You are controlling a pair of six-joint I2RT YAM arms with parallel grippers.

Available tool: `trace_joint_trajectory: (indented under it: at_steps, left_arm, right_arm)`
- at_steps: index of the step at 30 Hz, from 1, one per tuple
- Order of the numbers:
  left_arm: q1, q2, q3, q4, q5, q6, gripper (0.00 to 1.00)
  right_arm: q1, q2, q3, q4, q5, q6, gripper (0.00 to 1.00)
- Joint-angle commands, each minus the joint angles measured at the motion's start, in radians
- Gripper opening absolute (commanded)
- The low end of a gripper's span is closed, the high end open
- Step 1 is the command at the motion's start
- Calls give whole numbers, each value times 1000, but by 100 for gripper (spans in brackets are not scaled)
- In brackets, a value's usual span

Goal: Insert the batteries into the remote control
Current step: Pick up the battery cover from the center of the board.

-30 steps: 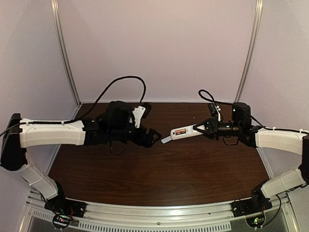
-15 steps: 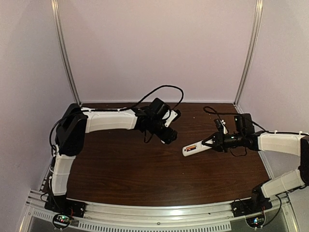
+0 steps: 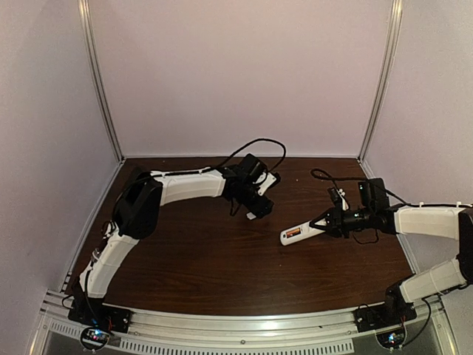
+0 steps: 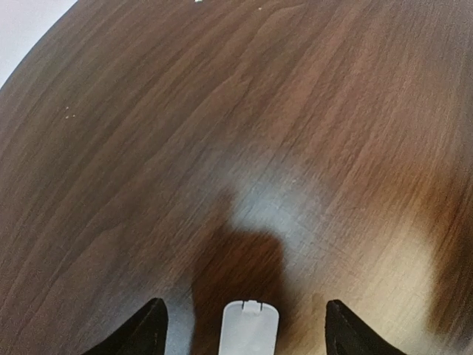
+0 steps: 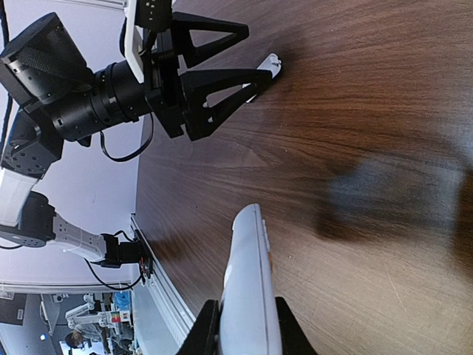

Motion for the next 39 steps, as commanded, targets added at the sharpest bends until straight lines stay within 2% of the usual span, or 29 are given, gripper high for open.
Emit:
trace_joint_trajectory:
  at_steps: [1,3,7,13,19,25,32,39]
  left_arm:
    - [12,45,66,-41,33,32,74]
    - [18,47,66,-50,36,31,72]
    - [23,46,50,-82,42,32,62]
    - [27,32,-6,-125,52,58,41]
    - [42,-72,-133,-130,51,46,28]
    - [67,-246,-369,-94,49,-7,23]
    - [70,-505,-757,7,49,-106,23]
    - [70,-683,-954,78,29,-177,22]
  right_arm:
    - [-6,6,-7,39,-18,-8,0]
    - [-6,11,-9,43,-18,-7,0]
    - [-6,27,-16,58,-28,-1,0]
    - [-3,34,-17,61,-30,-2,0]
    - [27,69,-9,88,-28,8,0]
    - [101,134,3,186,-13,61,0]
    - [267,243,41,369,33,178,0]
    - [382,395,57,633,50,344,3]
